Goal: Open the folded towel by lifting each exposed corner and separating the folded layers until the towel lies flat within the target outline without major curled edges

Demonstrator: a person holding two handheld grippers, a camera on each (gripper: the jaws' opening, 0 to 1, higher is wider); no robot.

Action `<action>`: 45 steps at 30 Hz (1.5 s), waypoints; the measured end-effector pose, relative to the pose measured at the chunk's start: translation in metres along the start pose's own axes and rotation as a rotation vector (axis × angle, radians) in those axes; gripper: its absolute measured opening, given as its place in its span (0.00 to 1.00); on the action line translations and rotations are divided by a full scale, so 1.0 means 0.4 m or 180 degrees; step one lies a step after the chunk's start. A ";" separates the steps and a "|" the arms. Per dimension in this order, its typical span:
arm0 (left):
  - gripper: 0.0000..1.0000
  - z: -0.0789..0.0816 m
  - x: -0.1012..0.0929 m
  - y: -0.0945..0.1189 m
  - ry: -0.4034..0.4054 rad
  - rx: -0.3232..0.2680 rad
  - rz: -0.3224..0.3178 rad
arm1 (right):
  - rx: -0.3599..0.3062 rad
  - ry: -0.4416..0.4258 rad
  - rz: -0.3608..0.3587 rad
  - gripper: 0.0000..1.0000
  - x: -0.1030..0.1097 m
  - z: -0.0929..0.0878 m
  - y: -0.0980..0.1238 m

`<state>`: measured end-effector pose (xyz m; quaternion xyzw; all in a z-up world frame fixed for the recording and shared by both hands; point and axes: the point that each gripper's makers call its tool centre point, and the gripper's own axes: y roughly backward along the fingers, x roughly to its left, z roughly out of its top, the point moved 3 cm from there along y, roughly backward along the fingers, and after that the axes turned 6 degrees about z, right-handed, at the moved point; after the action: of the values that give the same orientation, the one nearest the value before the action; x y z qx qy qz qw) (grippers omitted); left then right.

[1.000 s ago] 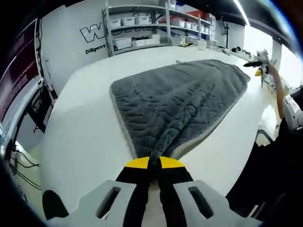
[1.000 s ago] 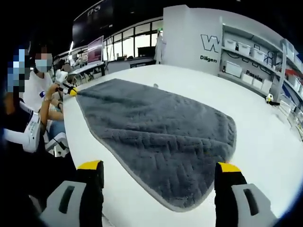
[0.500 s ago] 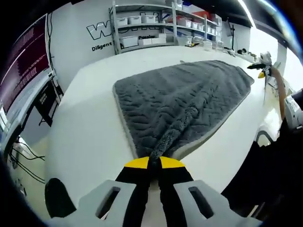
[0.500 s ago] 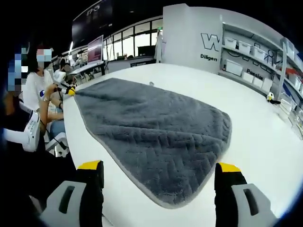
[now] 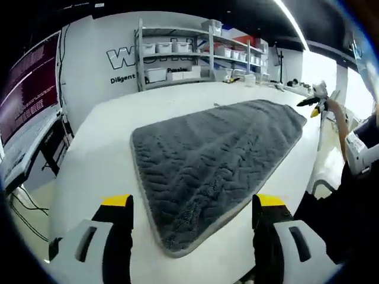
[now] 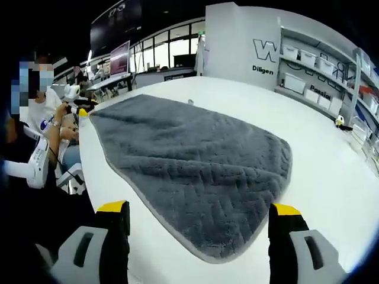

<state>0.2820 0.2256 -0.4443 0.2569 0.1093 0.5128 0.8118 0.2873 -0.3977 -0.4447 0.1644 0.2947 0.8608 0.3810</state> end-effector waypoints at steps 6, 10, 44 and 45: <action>0.99 0.008 -0.014 -0.012 0.0080 0.0003 0.0020 | 0.0000 -0.0015 -0.0022 0.99 0.000 -0.003 0.000; 0.99 0.022 -0.028 -0.014 0.0093 -0.0104 -0.0070 | -0.0089 -0.0091 -0.0049 0.93 -0.009 0.000 0.002; 0.98 0.037 -0.027 -0.017 0.0219 -0.0231 -0.0114 | 0.0248 -0.0019 0.0320 0.03 -0.037 -0.085 -0.005; 0.98 0.039 -0.028 -0.016 0.0221 -0.0236 -0.0115 | 0.0258 -0.0015 0.0339 0.02 -0.038 -0.086 -0.003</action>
<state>0.2890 0.2089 -0.4356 0.2067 0.1229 0.5103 0.8257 0.2806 -0.4217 -0.4731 0.1971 0.3193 0.8668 0.3283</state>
